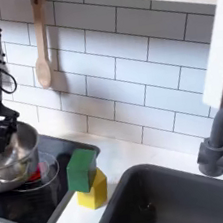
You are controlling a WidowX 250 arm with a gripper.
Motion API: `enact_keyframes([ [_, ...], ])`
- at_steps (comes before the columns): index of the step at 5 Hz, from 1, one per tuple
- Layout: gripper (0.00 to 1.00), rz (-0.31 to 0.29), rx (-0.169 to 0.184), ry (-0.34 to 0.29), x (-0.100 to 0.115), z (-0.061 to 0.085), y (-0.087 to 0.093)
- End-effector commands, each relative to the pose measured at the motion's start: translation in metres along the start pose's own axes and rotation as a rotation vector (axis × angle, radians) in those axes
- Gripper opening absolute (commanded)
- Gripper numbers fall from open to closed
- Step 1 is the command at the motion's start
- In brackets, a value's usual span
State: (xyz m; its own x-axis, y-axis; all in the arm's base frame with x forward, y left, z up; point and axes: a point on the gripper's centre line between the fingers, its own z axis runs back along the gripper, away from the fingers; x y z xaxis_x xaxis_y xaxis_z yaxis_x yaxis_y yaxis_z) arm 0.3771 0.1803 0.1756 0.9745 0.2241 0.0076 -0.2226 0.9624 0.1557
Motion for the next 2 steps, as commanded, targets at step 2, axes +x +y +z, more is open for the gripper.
enact_keyframes([
  [2,1.0,-0.016,-0.021,-0.027,0.0015,0.011,-0.0019],
])
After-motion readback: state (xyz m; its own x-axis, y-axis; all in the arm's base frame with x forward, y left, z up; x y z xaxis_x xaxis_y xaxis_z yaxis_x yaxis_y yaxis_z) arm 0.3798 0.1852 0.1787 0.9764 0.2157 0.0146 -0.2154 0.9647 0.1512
